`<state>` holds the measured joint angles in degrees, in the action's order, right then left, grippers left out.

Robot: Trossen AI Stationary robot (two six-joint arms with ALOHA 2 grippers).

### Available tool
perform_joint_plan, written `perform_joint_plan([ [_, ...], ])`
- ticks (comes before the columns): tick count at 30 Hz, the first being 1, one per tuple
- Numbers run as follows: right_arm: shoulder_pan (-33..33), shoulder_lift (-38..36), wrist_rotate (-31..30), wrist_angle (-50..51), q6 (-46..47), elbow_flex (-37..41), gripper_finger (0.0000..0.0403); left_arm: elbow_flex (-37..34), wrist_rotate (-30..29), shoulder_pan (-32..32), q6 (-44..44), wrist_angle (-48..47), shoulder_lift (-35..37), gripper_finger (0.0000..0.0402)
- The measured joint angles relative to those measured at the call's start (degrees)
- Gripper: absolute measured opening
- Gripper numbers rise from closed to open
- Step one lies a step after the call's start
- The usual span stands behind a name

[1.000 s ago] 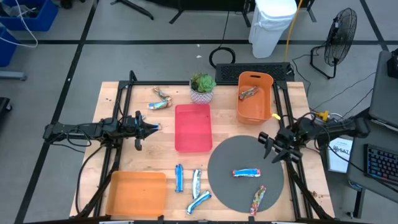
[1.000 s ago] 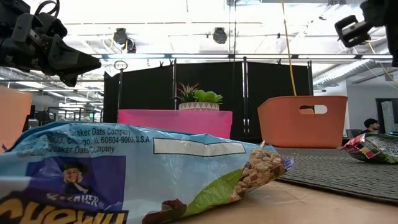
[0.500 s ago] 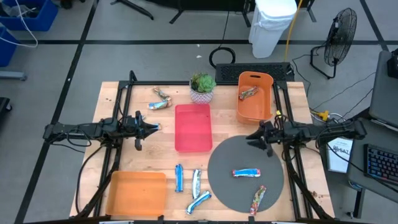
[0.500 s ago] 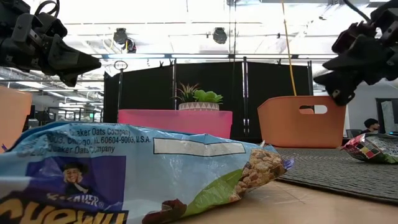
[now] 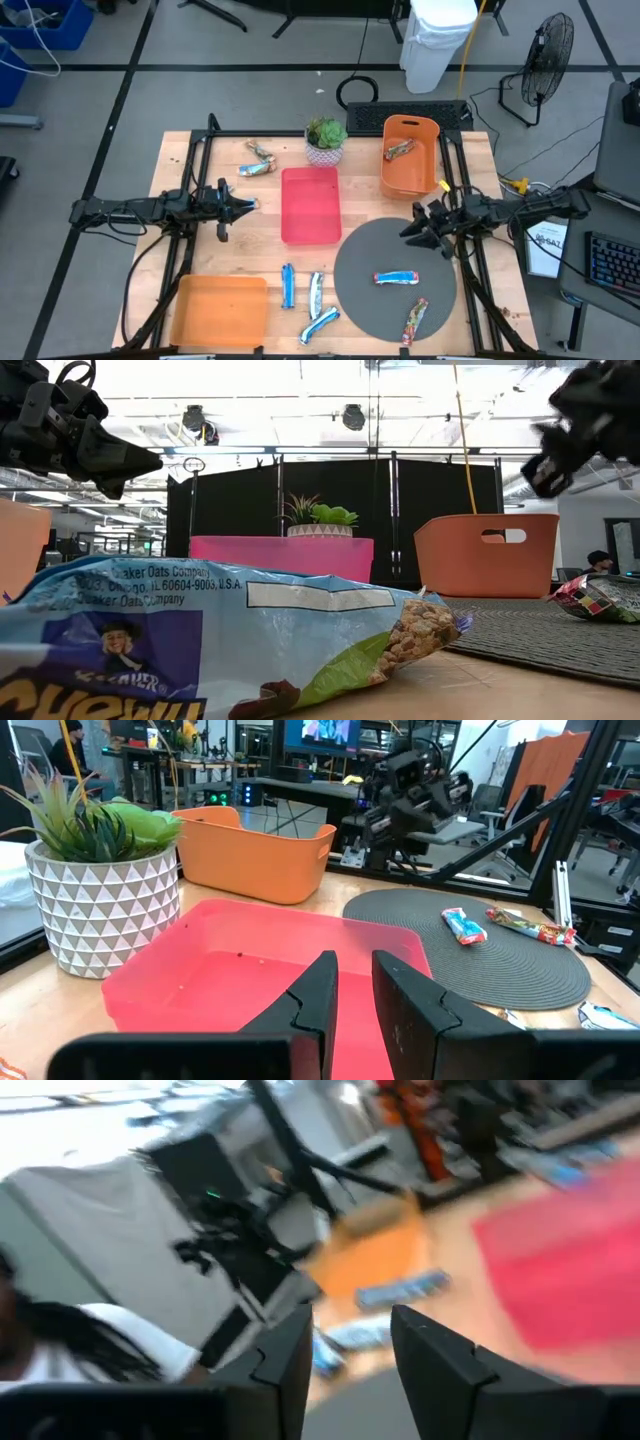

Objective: Pick and place Granola Bars by type
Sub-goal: Put the green/red granola bar into the top right orange bin

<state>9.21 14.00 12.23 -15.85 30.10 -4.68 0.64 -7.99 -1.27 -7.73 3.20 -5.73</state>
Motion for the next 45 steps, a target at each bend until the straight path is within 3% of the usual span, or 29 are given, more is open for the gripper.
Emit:
perform_joint_plan([
  [4, 6.7, 2.8, -0.4, -6.2, -1.2, -3.5, 0.0118, 0.0, 0.0, 0.0, 0.0, 0.0, 0.0, 0.0072],
  [7, 13.1, 7.5, -5.5, -3.1, -2.3, -6.5, 0.0110, 0.0, 0.0, 0.0, 0.0, 0.0, 0.0, 0.0072],
  [11, 21.0, 16.8, -14.8, 1.5, -2.3, -12.2, 0.0103, 0.0, 0.0, 0.0, 0.0, 0.0, 0.0, 0.0072],
  [15, 27.7, 29.1, -19.8, 6.3, 0.8, -19.8, 0.0098, 0.0, 0.0, 0.0, 0.0, 0.0, 0.0, 0.0072],
  [23, 38.5, 51.0, -19.7, 20.5, 20.7, -36.6, 0.0066, 0.0, 0.0, 0.0, 0.0, 0.0, 0.0, 0.0072],
  [30, 44.9, 62.0, -19.4, 21.1, 44.9, -38.0, 0.0010, 0.0, 0.0, 0.0, 0.0, 0.0, 0.0, 0.0072],
  [34, 47.6, 66.9, -17.2, 20.7, 53.9, -38.0, 0.0004, 0.0, 0.0, 0.0, 0.0, 0.0, 0.0, 0.0072],
  [45, 47.3, 74.0, -15.0, 23.0, 57.9, -38.0, 0.0001, 0.0, 0.0, 0.0, 0.0, 0.0, 0.0, 0.0072],
])
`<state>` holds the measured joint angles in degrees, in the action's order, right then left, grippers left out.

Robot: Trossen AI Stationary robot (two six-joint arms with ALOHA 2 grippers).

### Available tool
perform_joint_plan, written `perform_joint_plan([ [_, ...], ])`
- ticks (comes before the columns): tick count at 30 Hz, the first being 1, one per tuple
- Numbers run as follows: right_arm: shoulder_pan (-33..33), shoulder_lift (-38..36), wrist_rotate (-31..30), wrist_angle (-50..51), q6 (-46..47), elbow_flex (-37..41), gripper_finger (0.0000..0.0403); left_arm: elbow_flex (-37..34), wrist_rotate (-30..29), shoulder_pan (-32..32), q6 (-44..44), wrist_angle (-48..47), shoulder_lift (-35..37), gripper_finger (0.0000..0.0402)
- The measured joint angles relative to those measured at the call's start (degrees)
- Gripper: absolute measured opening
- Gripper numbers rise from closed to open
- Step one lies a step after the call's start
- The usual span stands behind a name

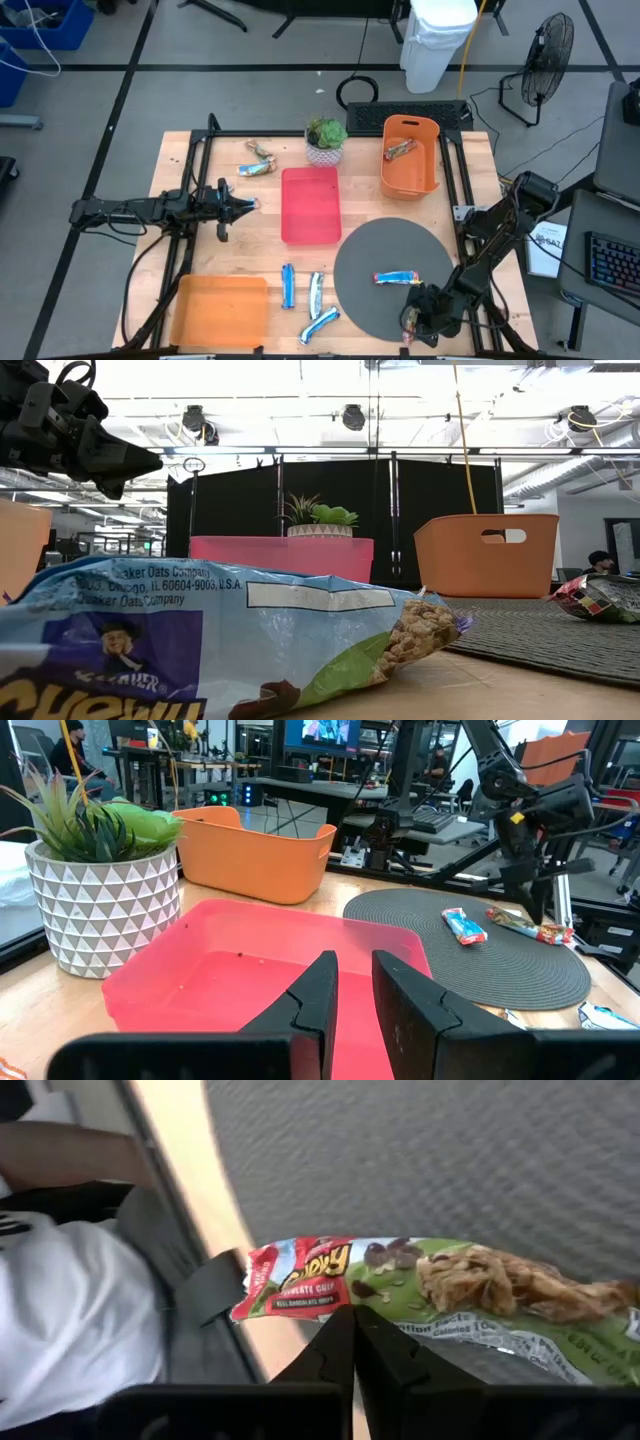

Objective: Pick and place Granola Bars by type
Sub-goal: Put the green/red granola bar into the top right orange bin

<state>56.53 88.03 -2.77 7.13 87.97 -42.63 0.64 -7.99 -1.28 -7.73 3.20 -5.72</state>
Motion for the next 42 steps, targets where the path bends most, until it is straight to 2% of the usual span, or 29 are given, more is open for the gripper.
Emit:
perform_joint_plan([
  [7, -3.4, 0.0, -3.5, 4.8, -4.5, 0.0, 0.0001, 0.0, 0.0, 0.0, 0.0, 0.0, 0.0, 0.0072],
  [19, -11.0, -0.4, -19.7, 4.0, -23.4, 0.0, 0.0001, 0.0, 0.0, 0.0, 0.0, 0.0, 0.0, 0.0072],
  [22, -12.3, -0.4, -25.9, 3.7, -30.8, 0.0, 0.0001, 0.0, 0.0, 0.0, 0.0, 0.0, 0.0, 0.0072],
  [26, -13.1, -0.4, -31.6, 0.5, -46.1, 0.0, 0.0001, 0.0, 0.0, 0.0, 0.0, 0.0, 0.0, 0.0072],
  [28, -13.4, -0.4, -29.5, -2.0, -54.5, 0.0, 0.0001, 0.0, 0.0, 0.0, 0.0, 0.0, 0.0, 0.0072],
  [32, -13.5, -0.4, -20.3, -7.9, -65.9, 0.0, 0.0007, 0.0, 0.0, 0.0, 0.0, 0.0, 0.0, 0.0072],
  [36, -13.9, -0.4, -15.4, -11.3, -66.4, 0.0, 0.0043, 0.0, 0.0, 0.0, 0.0, 0.0, 0.0, 0.0072],
  [42, -14.9, -0.4, -10.6, -11.0, -66.4, 0.0, 0.0140, 0.0, 0.0, 0.0, 0.0, 0.0, 0.0, 0.0072],
])
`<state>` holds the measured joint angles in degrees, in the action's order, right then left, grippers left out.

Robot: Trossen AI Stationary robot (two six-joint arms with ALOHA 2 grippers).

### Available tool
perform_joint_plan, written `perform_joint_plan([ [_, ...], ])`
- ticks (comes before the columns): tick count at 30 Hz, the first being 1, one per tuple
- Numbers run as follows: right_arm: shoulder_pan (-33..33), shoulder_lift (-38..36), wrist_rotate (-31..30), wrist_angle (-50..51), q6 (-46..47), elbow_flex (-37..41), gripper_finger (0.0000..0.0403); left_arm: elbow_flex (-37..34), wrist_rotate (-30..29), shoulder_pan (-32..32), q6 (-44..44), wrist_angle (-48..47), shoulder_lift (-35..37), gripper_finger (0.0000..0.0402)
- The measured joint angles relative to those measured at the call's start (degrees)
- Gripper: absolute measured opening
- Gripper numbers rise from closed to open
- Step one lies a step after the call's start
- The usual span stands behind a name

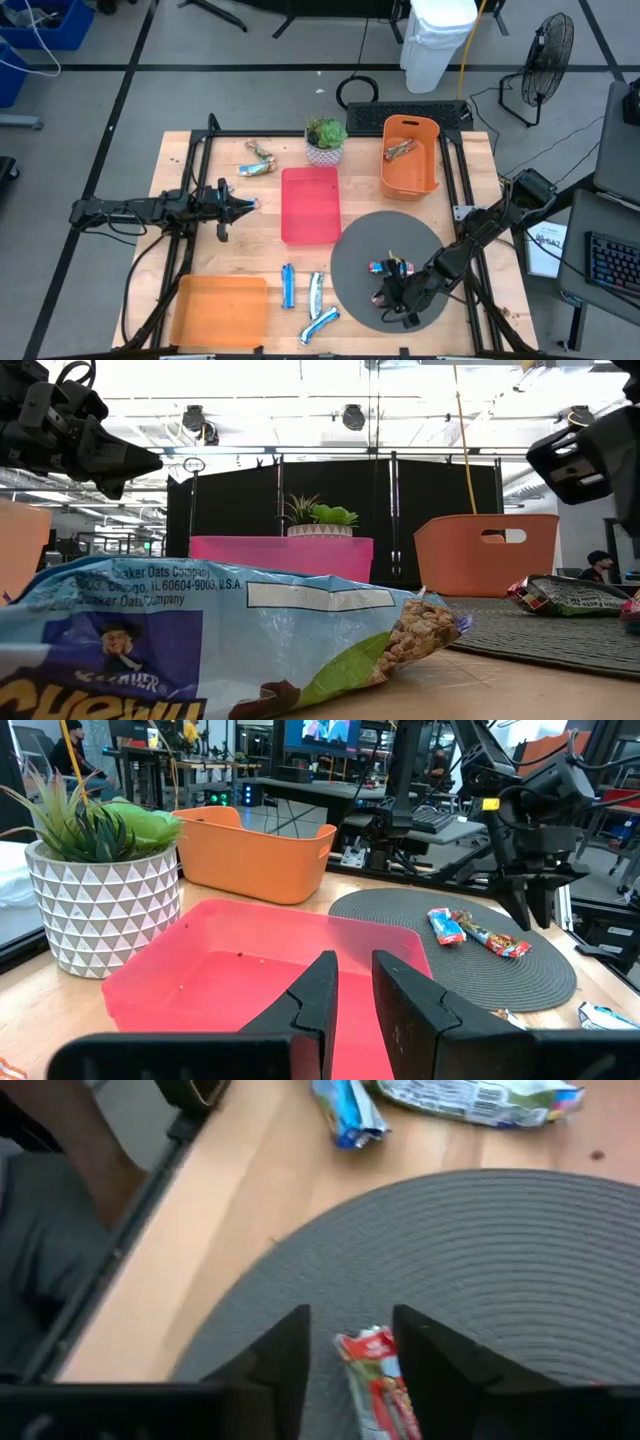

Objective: Pick and place Granola Bars by type
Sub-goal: Put the green/red granola bar into the top right orange bin

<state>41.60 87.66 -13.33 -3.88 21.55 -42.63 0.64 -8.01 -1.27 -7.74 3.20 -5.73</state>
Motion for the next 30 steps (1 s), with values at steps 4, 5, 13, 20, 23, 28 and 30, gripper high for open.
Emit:
perform_joint_plan([
  [4, -0.7, 0.0, -0.3, 3.2, -0.6, 0.0, 0.0176, 0.0, 0.0, 0.0, 0.0, 0.0, 0.0, 0.0072],
  [5, -0.8, 0.0, -0.4, 4.1, -0.7, 0.0, 0.0179, 0.0, 0.0, 0.0, 0.0, 0.0, 0.0, 0.0072],
  [13, -1.8, 0.0, -0.4, 5.3, -0.8, 0.0, 0.0168, 0.0, 0.0, 0.0, 0.0, 0.0, 0.0, 0.0072],
  [20, -1.7, 0.2, -0.1, 5.0, 2.5, 1.1, 0.0161, 0.0, 0.0, 0.0, 0.0, 0.0, 0.0, 0.0072],
  [23, -1.6, 0.2, -0.1, 4.4, 3.5, 1.7, 0.0161, 0.0, 0.0, 0.0, 0.0, 0.0, 0.0, 0.0072],
  [28, -1.1, 0.2, -0.1, 0.9, 3.9, 3.1, 0.0159, 0.0, 0.0, 0.0, 0.0, 0.0, 0.0, 0.0072],
  [30, -0.8, 0.2, -0.1, 0.5, 4.7, 3.8, 0.0158, 0.0, 0.0, 0.0, 0.0, 0.0, 0.0, 0.0072],
])
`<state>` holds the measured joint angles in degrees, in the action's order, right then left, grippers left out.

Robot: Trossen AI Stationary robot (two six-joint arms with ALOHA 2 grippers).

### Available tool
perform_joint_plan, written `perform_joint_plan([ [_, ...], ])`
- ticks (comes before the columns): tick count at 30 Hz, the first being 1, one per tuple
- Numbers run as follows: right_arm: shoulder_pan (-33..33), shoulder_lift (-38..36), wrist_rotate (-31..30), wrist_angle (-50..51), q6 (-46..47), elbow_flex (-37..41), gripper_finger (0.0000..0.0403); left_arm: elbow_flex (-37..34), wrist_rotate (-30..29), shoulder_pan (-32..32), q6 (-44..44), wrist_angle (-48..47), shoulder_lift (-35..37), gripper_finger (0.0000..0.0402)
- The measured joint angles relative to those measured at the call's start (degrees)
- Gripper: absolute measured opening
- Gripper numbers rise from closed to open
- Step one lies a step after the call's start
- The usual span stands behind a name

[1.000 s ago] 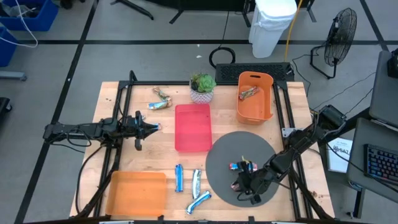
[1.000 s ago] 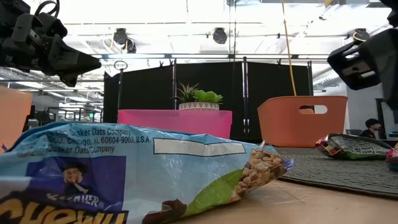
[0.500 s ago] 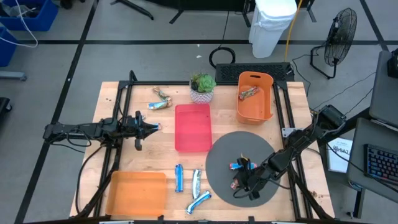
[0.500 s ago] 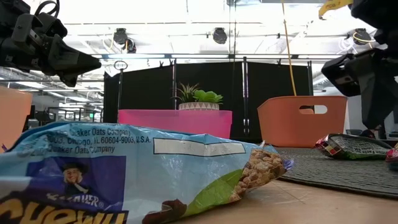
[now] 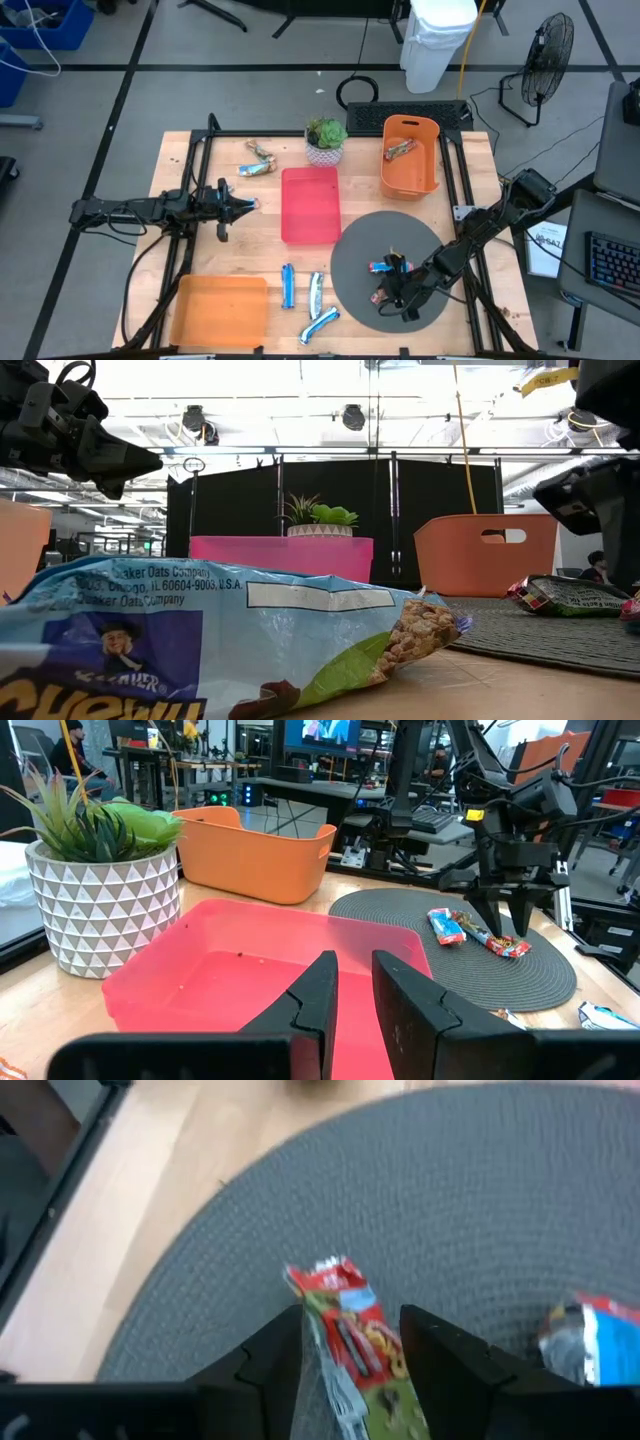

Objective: Pick and place Granola Bars by type
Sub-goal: Put the green/red granola bar into the top right orange bin

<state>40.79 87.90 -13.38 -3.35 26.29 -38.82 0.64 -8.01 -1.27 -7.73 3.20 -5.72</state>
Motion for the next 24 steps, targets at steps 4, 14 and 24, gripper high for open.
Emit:
perform_joint_plan([
  [4, 0.2, 0.0, 0.0, -0.7, 1.9, 1.3, 0.0159, 0.0, 0.0, 0.0, 0.0, 0.0, 0.0, 0.0072],
  [14, 0.2, 0.0, -0.1, -1.9, 1.6, 1.9, 0.0145, 0.0, 0.0, 0.0, 0.0, 0.0, 0.0, 0.0072],
  [24, 0.2, 0.0, -0.1, 0.2, 1.5, 1.9, 0.0088, 0.0, 0.0, 0.0, 0.0, 0.0, 0.0, 0.0072],
])
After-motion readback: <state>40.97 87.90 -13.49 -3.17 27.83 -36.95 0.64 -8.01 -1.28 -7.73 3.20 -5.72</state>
